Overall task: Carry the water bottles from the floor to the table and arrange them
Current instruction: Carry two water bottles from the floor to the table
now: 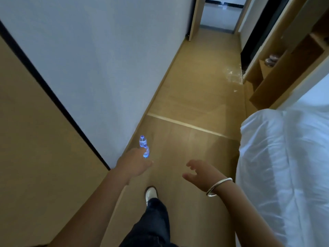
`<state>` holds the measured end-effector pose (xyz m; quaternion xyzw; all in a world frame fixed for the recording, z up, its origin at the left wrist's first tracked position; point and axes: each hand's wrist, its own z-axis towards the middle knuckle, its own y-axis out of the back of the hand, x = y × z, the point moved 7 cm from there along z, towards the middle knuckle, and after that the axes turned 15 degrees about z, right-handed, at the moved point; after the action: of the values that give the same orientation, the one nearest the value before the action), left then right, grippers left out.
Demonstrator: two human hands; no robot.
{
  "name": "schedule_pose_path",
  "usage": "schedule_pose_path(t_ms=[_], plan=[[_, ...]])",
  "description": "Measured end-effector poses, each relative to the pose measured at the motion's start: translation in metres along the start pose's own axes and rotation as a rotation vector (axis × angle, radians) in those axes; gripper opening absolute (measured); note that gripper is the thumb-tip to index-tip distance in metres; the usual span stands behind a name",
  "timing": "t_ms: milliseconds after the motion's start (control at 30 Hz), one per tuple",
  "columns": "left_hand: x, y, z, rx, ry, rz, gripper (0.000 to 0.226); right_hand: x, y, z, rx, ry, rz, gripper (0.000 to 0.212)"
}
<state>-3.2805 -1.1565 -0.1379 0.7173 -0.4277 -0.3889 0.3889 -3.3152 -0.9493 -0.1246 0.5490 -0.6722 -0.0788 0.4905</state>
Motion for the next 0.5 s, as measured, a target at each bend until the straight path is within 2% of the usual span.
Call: schedule_pose_path(t_ms=[67, 167, 300, 433, 500], plan=[[0.006, 0.016, 0.046, 0.009, 0.004, -0.006, 0.022, 0.017, 0.021, 0.042, 0.01, 0.014, 0.009, 0.049], [0.015, 0.037, 0.105, 0.032, 0.035, -0.035, 0.037, 0.043, 0.049, 0.102, 0.027, 0.029, -0.007, 0.049], [0.031, 0.055, 0.165, 0.03, 0.055, -0.082, 0.018, 0.068, 0.069, 0.17, 0.072, 0.074, -0.023, 0.052], [0.045, 0.056, 0.206, 0.005, 0.089, -0.133, 0.019, 0.073, 0.07, 0.224, 0.163, 0.078, 0.026, 0.07], [0.055, 0.047, 0.225, 0.041, 0.15, -0.15, 0.01, 0.072, 0.068, 0.251, 0.231, 0.093, 0.02, 0.072]])
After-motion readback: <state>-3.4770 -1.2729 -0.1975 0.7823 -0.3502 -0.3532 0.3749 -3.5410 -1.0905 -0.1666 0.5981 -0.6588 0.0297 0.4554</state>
